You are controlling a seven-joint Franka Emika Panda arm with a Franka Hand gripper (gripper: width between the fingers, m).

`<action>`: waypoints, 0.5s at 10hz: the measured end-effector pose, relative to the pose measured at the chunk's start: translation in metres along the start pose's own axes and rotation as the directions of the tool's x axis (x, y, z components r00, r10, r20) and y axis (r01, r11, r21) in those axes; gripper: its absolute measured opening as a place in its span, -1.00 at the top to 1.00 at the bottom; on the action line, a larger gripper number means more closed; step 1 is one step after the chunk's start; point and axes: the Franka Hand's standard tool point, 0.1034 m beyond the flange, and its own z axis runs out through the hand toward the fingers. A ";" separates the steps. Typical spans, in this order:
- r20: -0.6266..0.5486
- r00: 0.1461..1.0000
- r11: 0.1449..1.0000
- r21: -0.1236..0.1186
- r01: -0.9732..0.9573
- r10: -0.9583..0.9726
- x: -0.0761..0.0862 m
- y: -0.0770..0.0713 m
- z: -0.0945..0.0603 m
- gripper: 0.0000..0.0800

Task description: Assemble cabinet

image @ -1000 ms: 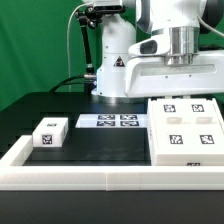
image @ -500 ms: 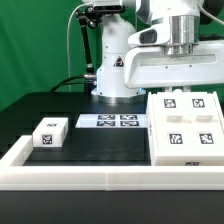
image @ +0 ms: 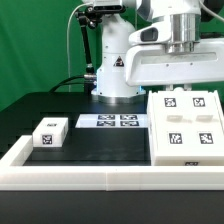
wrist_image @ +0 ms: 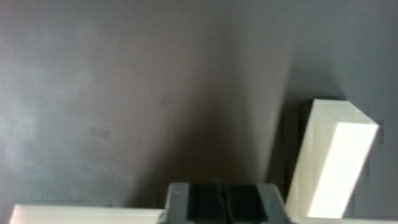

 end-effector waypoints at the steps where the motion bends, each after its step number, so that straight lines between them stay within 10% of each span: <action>1: 0.017 1.000 1.000 0.003 0.001 -0.001 0.002 -0.001 -0.010 1.00; 5: 0.028 1.000 1.000 0.006 0.003 -0.004 0.010 -0.003 -0.018 1.00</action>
Offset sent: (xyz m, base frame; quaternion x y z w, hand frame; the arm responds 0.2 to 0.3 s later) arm 0.0000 0.0000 0.0000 0.0000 0.0000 0.0000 1.0000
